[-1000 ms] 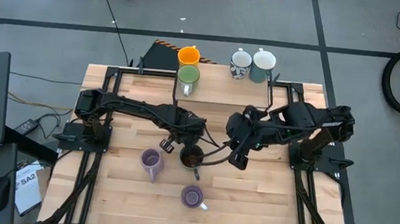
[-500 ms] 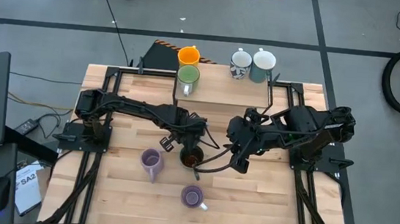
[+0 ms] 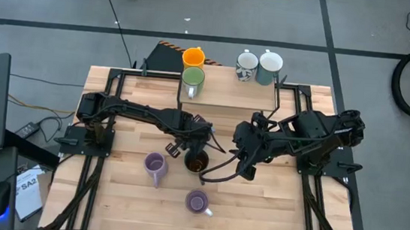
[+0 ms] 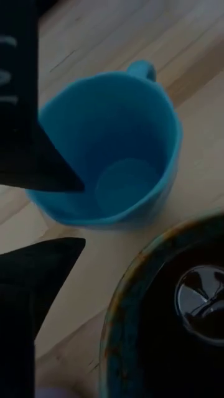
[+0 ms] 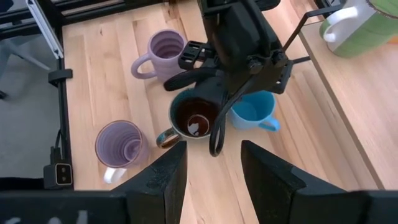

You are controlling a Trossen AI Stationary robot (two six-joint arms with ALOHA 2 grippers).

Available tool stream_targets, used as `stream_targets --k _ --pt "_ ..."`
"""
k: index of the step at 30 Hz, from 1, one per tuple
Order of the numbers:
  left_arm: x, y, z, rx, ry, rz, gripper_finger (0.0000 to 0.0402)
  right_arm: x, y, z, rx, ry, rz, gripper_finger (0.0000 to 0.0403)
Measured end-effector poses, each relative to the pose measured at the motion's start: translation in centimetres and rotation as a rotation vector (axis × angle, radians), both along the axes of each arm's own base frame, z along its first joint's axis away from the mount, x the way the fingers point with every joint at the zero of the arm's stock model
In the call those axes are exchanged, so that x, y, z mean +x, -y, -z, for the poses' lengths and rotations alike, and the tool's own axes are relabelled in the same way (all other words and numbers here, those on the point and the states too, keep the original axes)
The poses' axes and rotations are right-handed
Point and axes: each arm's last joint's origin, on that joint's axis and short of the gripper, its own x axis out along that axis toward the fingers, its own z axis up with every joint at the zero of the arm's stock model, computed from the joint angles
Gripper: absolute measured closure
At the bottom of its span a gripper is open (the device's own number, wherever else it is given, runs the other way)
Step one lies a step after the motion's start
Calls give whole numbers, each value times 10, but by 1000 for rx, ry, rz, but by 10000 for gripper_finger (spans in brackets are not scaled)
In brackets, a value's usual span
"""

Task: Place coffee mugs
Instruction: Put the light blue mug on the shelf

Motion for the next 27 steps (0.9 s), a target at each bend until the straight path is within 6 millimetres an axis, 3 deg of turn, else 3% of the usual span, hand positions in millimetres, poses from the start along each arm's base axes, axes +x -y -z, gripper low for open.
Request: stream_targets --k 5,10,16,27 --pt "-3 -1 0 43 -27 -11 250 -3 -2 1 -2 -19 1 246" --pt "-12 -2 -18 80 4 -24 249 -5 -6 1 -8 -20 -4 246" --pt "-28 1 -52 25 116 -64 249 -6 -8 2 -25 -21 -12 246" --pt "-76 18 -136 -378 545 -550 249 0 -4 -1 -46 -6 -135 246"
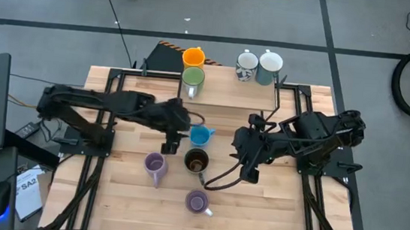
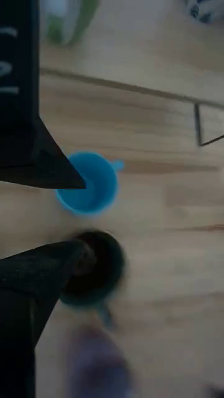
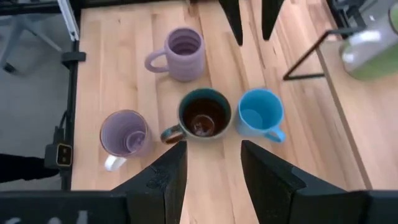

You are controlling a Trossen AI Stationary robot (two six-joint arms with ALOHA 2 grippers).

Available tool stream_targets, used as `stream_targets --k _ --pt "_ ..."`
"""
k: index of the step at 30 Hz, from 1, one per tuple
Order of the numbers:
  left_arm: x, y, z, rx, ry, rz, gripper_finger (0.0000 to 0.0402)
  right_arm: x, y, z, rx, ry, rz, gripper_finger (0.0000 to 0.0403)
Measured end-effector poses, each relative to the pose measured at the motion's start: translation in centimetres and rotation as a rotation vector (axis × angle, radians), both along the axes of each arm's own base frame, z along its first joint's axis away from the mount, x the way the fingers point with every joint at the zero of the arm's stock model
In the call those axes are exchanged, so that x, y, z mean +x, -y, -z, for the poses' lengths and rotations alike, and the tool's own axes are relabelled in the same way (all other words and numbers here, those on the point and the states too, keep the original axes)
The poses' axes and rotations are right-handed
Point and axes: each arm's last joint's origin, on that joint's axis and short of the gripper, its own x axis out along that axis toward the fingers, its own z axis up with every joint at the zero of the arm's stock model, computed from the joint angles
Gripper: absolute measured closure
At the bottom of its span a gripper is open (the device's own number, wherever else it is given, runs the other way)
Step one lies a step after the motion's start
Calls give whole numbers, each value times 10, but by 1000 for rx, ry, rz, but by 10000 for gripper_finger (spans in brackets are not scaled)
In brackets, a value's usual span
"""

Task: Place coffee mugs
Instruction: Put the light blue mug on the shelf

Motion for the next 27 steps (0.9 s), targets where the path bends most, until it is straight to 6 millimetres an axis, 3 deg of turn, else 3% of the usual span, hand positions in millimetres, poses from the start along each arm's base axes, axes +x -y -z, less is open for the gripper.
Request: stream_targets --k 7,13,16,22,27 --pt "-31 10 -37 -358 218 -266 249 11 9 -3 -32 47 -60 246" --pt "-50 26 -55 -504 314 -297 249 36 18 7 -5 56 -121 246" --pt "-55 37 -55 -455 333 -305 249 51 23 16 -13 48 -113 246" --pt "-69 67 -51 -181 357 -297 249 79 35 34 -8 33 -51 246" --pt "-86 76 -55 -83 364 -244 249 98 48 48 36 35 45 246"
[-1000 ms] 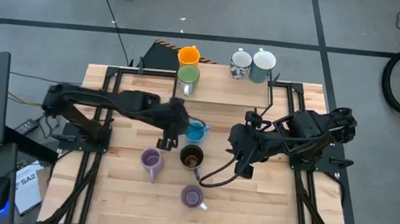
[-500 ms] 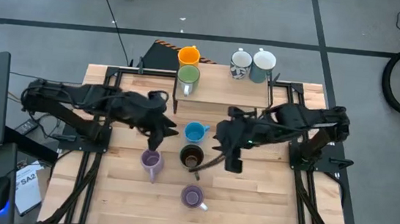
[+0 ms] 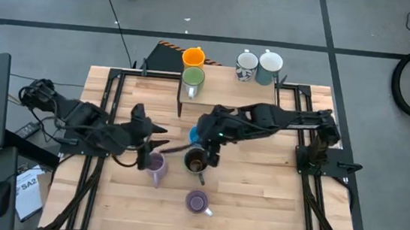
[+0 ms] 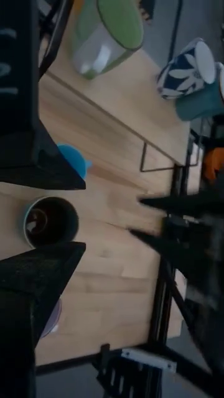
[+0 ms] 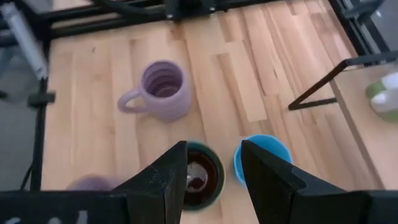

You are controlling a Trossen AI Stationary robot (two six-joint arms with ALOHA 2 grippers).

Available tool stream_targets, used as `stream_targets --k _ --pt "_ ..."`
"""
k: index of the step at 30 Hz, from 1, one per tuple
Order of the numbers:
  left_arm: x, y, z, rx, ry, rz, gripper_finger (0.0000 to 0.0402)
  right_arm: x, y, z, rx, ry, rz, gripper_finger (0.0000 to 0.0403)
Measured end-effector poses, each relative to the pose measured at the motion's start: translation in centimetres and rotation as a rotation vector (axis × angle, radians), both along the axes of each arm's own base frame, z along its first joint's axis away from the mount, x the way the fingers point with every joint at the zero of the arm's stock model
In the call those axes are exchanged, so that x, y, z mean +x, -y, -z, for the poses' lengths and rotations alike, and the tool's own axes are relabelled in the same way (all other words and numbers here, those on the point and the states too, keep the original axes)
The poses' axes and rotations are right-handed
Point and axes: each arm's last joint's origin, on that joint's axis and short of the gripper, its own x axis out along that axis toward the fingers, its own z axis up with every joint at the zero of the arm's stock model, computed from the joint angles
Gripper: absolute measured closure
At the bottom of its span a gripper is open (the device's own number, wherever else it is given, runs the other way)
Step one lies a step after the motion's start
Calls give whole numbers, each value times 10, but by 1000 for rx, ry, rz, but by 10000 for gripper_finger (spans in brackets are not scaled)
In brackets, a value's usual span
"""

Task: Place coffee mugs
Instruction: Put the light blue mug on the shelf

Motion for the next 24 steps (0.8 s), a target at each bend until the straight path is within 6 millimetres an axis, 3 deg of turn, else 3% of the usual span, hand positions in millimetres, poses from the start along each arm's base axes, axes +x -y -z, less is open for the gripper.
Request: stream_targets --k 10,20,24 --pt "-34 -8 -14 77 -5 113 270 46 30 49 134 -69 180 246" --pt "-59 -22 -21 74 -5 138 281 66 41 81 156 -130 241 246" --pt "-64 -22 -14 78 -17 144 281 75 45 100 121 -177 250 246"
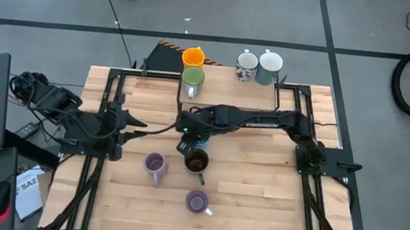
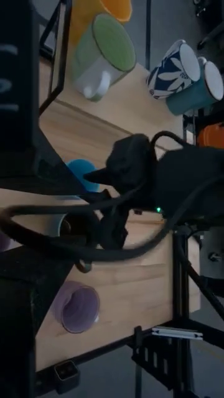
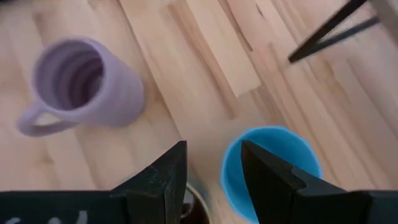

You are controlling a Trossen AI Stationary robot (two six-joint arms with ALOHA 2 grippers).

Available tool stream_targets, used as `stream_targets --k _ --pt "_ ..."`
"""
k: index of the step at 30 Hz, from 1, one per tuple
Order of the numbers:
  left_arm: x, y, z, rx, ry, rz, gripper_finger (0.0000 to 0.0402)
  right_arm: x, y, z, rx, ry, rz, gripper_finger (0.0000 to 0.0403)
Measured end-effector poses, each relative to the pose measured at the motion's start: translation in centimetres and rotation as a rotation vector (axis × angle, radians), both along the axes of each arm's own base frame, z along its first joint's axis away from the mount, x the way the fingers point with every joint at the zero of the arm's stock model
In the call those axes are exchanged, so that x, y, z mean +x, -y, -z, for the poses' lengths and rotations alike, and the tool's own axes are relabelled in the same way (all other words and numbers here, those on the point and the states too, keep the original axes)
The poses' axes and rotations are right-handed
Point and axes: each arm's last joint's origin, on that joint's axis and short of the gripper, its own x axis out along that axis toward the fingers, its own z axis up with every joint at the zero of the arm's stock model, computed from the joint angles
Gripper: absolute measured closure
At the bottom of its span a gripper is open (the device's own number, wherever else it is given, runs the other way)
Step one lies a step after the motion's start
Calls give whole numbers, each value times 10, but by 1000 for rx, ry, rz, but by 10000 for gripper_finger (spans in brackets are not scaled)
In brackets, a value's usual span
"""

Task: Place coffee mugs
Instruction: Put the light blue mug on the shelf

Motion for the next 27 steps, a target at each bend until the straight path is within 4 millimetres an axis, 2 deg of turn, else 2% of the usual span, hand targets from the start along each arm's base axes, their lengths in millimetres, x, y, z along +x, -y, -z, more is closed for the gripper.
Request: stream_targets --k 8,12,18,27 --pt "-17 1 45 -102 -11 -30 281 9 15 20 20 -47 25 246" --pt "-28 -1 60 -174 33 -35 281 12 20 29 41 -72 28 246" --pt "-47 -8 63 -338 122 28 281 15 21 35 55 -77 39 246" --pt "-68 -22 70 -482 23 11 281 14 28 41 65 -97 50 246"
